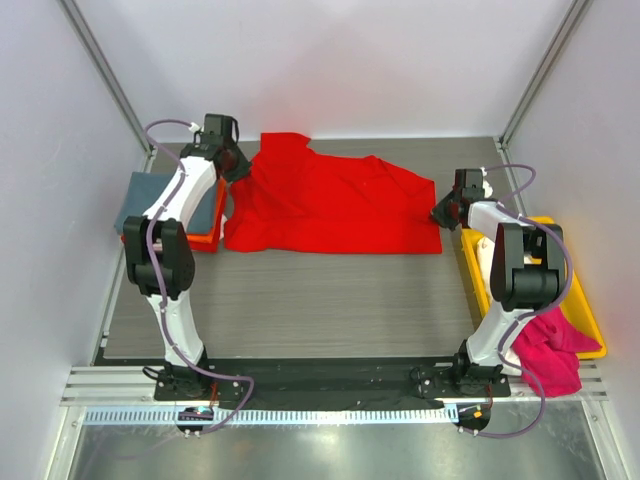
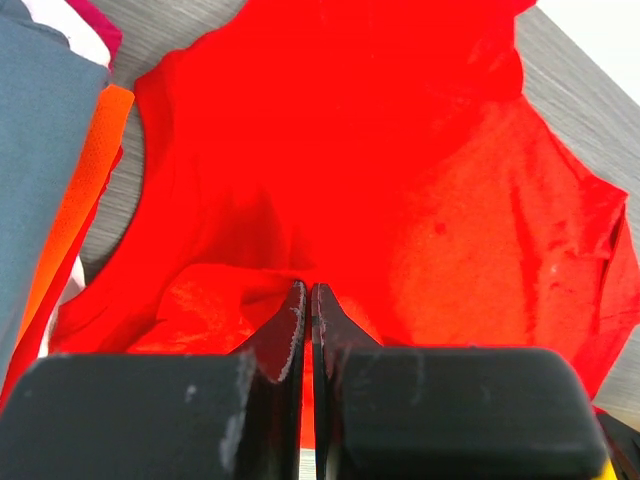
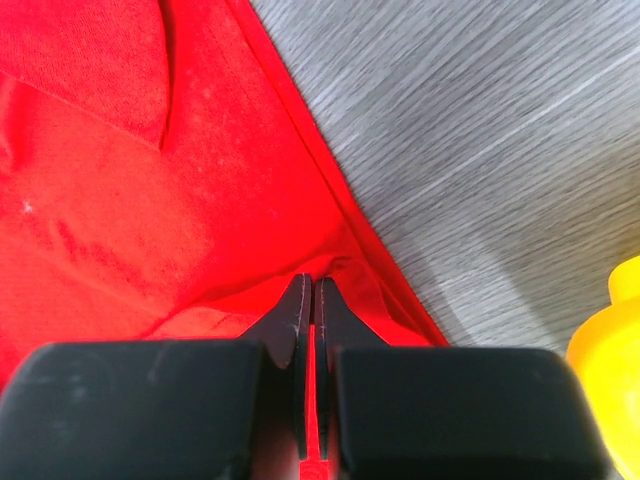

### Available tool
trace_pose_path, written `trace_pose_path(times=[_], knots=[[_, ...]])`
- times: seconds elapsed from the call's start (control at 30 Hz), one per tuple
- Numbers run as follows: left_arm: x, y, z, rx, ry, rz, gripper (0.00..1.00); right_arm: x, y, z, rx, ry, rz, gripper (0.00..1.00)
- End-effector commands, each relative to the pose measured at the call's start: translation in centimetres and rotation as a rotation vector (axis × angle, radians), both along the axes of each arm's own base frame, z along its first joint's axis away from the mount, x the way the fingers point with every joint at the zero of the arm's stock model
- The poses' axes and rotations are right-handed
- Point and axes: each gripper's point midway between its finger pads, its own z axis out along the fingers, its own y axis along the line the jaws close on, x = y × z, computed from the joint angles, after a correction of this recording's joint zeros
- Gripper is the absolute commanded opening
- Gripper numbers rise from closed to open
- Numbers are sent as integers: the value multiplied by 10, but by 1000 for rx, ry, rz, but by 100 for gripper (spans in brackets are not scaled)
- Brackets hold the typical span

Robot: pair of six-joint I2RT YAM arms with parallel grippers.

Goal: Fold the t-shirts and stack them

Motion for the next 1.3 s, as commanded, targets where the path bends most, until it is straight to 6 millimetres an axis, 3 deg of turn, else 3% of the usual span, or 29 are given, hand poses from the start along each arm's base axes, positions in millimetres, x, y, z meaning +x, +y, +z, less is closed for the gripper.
trace_pose_path(times=[0.0,0.07,0.27,0.3,0.4,0.43,0.57,0.83,1.0,1.1,1.13,1.17,1.2,1.23,1.27], knots=[[16,0,23,-3,-81,13,0,23,-2,19,-18,-85,-9,7],[18,1,22,4,-83,12,0,26,-3,22,-22,-97,-8,14],[25,0,23,5,-91,10,0,29,6,30,14,-120,14,19],[25,0,22,4,-89,11,0,29,6,31,13,-125,15,43],[28,-2,20,4,-85,8,0,26,4,43,0,-150,7,67],[29,-2,16,6,-77,9,0,25,4,46,-5,-156,10,70],[33,-2,9,6,-66,13,0,17,5,70,-8,-210,15,70],[48,-5,-8,-14,-66,30,0,-29,17,69,19,-240,10,68],[66,-15,-5,-50,-92,34,0,-50,21,64,24,-241,18,68],[74,-20,4,-48,-122,35,0,-62,34,61,27,-238,49,68],[76,-21,0,-46,-118,40,3,-65,35,60,36,-236,42,68],[78,-21,2,-45,-118,46,11,-68,37,64,43,-248,42,69],[78,-20,0,-47,-108,52,23,-75,33,56,27,-237,17,68],[81,-21,1,-43,-104,50,44,-78,33,55,38,-240,1,69],[74,-20,-3,-33,-64,55,50,-81,32,63,41,-268,-11,68]])
